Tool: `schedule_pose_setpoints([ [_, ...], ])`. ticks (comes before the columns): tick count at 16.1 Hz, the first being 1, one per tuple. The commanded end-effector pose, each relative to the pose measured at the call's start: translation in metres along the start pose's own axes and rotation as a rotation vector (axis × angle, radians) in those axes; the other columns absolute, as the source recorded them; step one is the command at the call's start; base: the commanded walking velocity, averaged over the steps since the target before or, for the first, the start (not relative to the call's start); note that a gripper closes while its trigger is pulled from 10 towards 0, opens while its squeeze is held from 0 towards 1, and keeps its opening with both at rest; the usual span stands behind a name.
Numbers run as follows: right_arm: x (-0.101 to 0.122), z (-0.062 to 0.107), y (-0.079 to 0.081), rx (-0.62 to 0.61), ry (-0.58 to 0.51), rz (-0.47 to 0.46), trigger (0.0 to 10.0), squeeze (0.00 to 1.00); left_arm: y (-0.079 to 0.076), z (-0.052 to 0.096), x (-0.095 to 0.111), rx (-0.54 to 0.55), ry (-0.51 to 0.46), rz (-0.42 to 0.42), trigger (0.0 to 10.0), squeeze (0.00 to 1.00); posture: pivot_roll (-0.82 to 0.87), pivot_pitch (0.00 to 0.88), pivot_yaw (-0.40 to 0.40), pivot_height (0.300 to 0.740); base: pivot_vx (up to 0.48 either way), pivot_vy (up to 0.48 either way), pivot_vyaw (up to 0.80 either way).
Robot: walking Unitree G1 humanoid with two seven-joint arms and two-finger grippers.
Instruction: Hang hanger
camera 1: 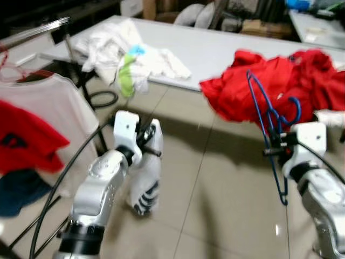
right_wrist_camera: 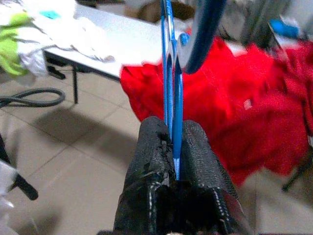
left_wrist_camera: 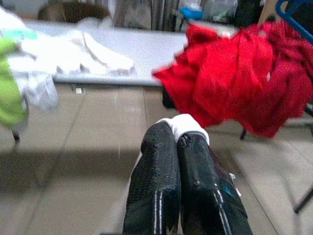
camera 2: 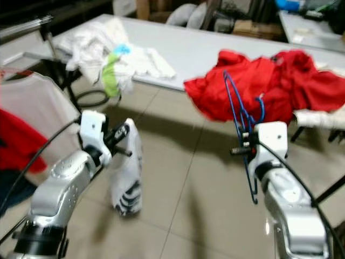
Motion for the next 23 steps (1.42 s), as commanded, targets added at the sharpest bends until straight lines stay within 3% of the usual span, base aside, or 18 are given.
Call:
schedule_pose_setpoints([
  [1,0.014,0.001,0.005,0.071,-0.051,0.023,10.0,0.0,0.007,-0.003,0.008,0.014,-0.015,-0.027,10.0,0.0,-0.09,0.0,-0.007,0.74,0.356,0.0,0.0],
  [4,0.022,0.009,0.007,0.196,-0.078,0.036,10.0,0.0,0.001,-0.017,0.027,-0.026,-0.048,-0.027,10.0,0.0,-0.09,0.0,-0.002,0.74,0.361,0.0,0.0],
  [9,0.021,0.049,0.012,0.537,-0.012,0.236,10.0,0.0,-0.015,-0.046,0.083,-0.123,-0.15,-0.06,10.0,0.0,-0.1,0.0,0.004,0.74,0.362,0.0,0.0],
  [11,0.028,0.066,0.016,0.642,-0.016,0.241,10.0,0.0,-0.027,-0.055,0.104,-0.177,-0.186,-0.073,10.0,0.0,-0.11,0.0,0.017,0.74,0.362,0.0,0.0],
  [14,0.045,0.074,0.041,0.747,-0.093,0.184,10.0,0.0,-0.047,-0.064,0.127,-0.255,-0.228,-0.068,10.0,0.0,-0.12,0.0,0.028,0.74,0.365,0.0,-0.79],
  [17,0.046,0.082,0.05,0.826,-0.096,0.181,10.0,0.0,-0.053,-0.068,0.14,-0.281,-0.254,-0.074,10.0,0.0,-0.11,0.0,0.026,0.74,0.366,0.0,-0.78],
  [21,0.044,0.076,0.055,0.855,-0.084,0.21,10.0,0.0,-0.075,-0.06,0.192,-0.391,-0.361,-0.071,10.0,0.0,-0.12,0.0,0.026,0.74,0.364,0.0,-0.38],
  [23,0.048,0.059,0.057,0.841,-0.101,0.258,10.0,0.0,-0.084,-0.047,0.228,-0.454,-0.444,-0.036,10.0,0.0,-0.12,0.0,0.014,0.74,0.362,0.0,0.0],
])
Point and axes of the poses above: a point about 5 cm out from each wrist's last joint towards the gripper, its own z axis pointing back from the gripper into the wrist, its own x axis along the axis of the wrist's last joint, y = z × x, the point moved 6 cm from there along -z, pointing out of the wrist towards the gripper, and after that the axes turned 12 degrees about z, right-handed, at the moved point
